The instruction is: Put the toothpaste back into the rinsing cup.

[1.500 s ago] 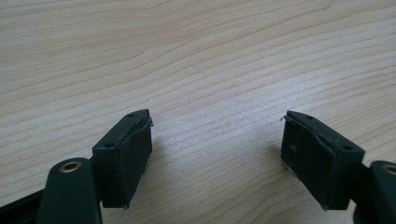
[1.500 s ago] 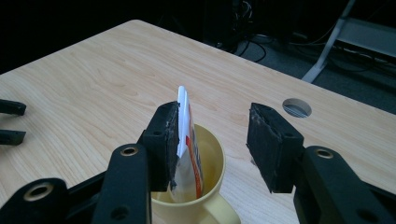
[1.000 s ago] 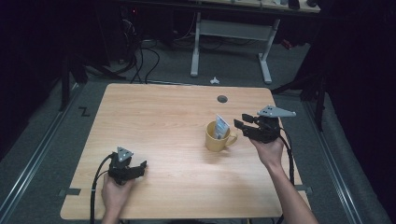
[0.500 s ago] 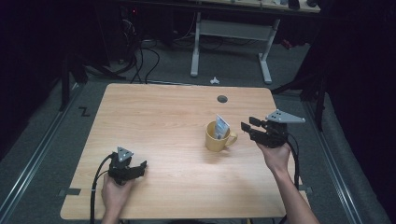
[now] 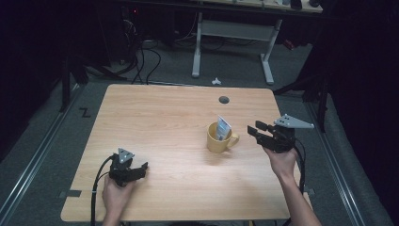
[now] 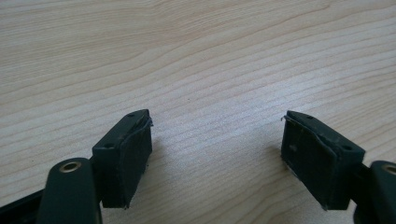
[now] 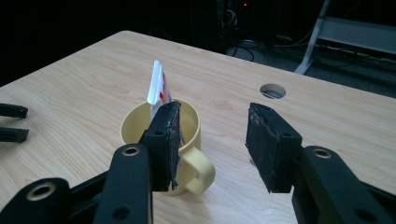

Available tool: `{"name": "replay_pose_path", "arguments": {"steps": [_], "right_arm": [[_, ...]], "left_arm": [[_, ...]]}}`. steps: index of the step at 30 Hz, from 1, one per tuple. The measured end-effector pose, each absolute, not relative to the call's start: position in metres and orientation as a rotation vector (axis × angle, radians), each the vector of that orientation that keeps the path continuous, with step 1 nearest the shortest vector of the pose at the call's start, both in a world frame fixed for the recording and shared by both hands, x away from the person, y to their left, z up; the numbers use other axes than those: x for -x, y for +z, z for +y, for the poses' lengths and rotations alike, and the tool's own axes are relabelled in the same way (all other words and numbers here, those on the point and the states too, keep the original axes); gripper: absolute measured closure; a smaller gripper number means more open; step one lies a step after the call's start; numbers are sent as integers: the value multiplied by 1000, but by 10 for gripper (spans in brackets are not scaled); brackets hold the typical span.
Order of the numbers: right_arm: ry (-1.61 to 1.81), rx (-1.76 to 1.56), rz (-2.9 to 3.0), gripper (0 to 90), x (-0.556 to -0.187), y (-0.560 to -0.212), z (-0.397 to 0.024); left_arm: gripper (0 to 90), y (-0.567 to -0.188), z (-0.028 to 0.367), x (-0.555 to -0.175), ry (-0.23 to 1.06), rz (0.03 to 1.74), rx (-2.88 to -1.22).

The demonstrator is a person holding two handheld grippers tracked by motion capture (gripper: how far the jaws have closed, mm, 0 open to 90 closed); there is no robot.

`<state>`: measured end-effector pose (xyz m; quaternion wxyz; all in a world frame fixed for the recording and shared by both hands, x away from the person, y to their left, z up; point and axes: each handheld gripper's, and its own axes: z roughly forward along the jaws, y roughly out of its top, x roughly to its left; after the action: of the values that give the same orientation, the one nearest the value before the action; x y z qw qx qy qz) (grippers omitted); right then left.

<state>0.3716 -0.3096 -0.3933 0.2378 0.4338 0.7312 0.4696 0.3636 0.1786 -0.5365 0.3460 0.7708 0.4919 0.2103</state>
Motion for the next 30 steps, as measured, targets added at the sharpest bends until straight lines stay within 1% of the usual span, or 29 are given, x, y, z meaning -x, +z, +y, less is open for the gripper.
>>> {"name": "replay_pose_path", "arguments": {"steps": [30], "right_arm": [[1328, -1296, 1935, 550, -354, -419, -337]], "left_arm": [[247, -536, 179, -364, 546, 1277, -2000]]}}
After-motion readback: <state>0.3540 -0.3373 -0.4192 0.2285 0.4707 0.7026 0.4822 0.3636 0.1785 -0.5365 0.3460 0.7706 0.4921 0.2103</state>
